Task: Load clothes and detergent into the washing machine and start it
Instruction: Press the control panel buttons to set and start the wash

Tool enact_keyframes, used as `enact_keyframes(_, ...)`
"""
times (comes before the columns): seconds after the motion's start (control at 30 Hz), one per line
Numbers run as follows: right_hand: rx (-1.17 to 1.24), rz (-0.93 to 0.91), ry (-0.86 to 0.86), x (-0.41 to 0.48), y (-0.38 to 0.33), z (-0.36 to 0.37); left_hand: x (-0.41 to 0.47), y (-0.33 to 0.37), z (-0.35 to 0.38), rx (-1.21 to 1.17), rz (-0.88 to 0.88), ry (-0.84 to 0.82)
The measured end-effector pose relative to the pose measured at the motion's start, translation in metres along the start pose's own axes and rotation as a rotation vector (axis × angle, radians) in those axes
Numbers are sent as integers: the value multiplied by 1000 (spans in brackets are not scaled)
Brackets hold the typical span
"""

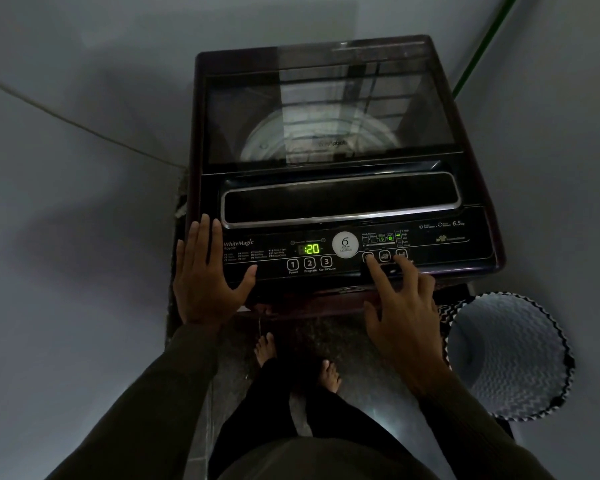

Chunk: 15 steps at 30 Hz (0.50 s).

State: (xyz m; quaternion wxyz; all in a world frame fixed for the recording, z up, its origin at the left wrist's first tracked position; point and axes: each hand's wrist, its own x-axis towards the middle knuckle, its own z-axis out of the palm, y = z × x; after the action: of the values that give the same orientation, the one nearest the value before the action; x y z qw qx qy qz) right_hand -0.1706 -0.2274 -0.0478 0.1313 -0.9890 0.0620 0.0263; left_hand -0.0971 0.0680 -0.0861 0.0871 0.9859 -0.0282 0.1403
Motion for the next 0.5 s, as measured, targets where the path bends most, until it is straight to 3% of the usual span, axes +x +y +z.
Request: enact_keyframes(0.5,-59,-49,37,-2,3,3,0,0,0,1,-7,4)
